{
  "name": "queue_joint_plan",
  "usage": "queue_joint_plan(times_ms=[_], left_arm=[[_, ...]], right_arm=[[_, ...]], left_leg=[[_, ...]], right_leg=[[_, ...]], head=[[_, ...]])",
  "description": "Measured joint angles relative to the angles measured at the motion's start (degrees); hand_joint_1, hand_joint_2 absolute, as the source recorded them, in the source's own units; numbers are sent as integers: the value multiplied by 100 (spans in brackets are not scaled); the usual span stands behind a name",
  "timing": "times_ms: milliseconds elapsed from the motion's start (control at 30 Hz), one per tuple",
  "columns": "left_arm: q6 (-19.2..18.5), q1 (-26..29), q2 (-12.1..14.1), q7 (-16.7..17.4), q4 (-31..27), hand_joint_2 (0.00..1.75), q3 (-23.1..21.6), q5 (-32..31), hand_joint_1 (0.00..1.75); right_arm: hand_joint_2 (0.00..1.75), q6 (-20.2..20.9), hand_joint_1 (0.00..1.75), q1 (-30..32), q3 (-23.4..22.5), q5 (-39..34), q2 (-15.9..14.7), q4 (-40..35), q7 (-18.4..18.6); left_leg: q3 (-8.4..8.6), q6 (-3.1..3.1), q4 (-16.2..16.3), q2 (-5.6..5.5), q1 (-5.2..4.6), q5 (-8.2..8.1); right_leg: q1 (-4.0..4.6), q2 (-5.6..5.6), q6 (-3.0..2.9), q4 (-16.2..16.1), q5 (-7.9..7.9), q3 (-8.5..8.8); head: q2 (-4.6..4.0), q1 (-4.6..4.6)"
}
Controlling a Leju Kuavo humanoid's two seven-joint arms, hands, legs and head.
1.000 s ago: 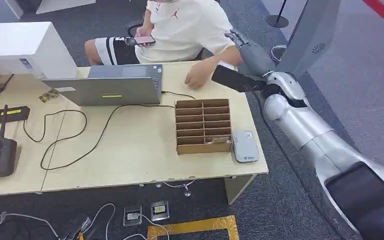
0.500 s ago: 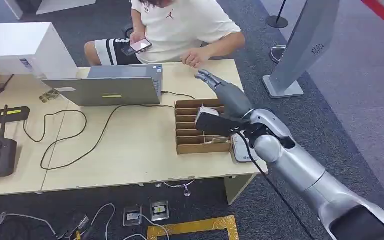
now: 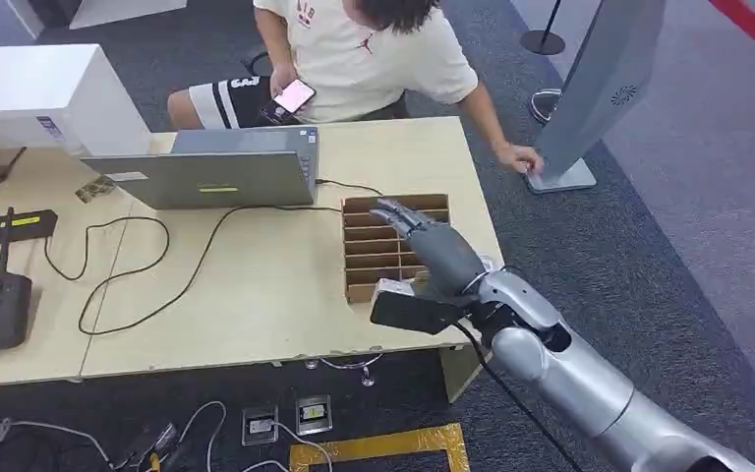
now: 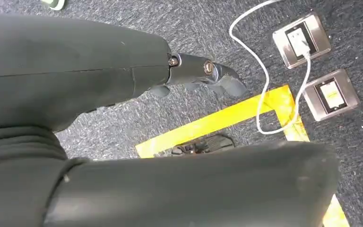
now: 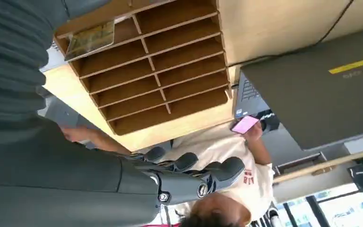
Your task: Pass the card to the sensor for recognition and then transmit it.
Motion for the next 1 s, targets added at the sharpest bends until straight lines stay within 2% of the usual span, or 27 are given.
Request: queue_joint_plan(times_ms=[233, 433, 833, 1000], left_arm=[[0, -23, 0, 94, 2, 0, -26, -65, 0], [0, -30, 2, 133, 4, 0, -33, -146, 0], [0, -28, 41, 155, 4, 0, -33, -157, 0], [0, -27, 50, 155, 4, 0, -35, -181, 0]], right_arm=[[175, 552, 0, 152, 68, 544, -98, -70, 662], [175, 1001, 0, 286, 90, 804, -186, -114, 1033], [175, 972, 0, 281, 85, 1082, -243, -114, 1158], [175, 745, 0, 279, 74, 1226, -240, -111, 1119]], left_leg=[[0, 0, 0, -1, 0, 0], [-1, 0, 0, 0, 0, -1], [0, -1, 0, -1, 0, 0], [-1, -1, 0, -1, 0, 0]], right_leg=[[0, -1, 0, 0, 0, 1], [0, 0, 0, 0, 0, 0], [0, -1, 0, 1, 0, 3], [0, -2, 0, 1, 0, 4]], head=[[0, -2], [0, -4], [0, -2], [0, -2]])
